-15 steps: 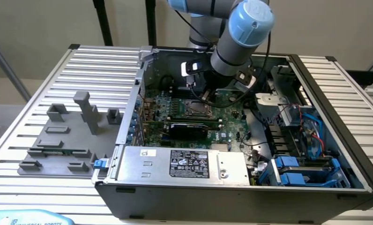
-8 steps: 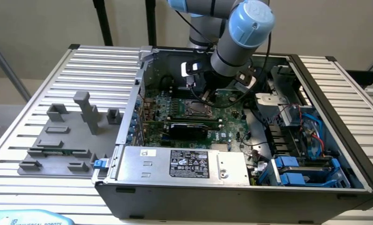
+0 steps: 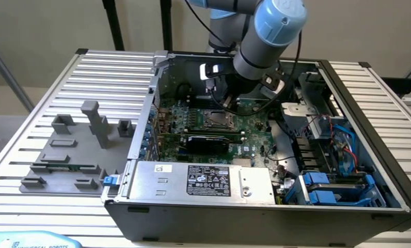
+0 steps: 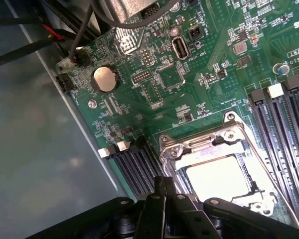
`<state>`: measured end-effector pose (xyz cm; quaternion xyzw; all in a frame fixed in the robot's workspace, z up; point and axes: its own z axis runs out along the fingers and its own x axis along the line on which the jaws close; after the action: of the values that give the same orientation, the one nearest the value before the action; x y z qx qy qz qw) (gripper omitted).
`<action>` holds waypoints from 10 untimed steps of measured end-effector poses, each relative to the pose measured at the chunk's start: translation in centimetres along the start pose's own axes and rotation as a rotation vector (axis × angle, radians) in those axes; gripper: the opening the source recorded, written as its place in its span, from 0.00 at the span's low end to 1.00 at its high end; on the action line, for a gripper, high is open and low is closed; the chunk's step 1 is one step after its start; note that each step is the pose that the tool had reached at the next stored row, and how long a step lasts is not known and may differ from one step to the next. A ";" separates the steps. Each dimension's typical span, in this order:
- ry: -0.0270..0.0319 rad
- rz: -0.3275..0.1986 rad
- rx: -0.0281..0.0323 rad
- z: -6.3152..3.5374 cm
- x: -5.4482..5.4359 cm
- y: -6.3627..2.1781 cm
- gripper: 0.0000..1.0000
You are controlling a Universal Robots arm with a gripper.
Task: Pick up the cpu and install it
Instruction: 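Install the second cpu locking lever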
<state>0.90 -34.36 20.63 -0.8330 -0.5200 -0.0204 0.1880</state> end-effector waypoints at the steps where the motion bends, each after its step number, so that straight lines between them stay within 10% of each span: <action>1: -0.0002 0.000 0.0011 -0.22 -0.1 0.02 0.11; 10: 0.0002 0.001 0.0052 -2.22 -2.4 0.49 0.11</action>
<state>0.61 -37.33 22.00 -0.8328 -0.5195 -0.0190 0.1902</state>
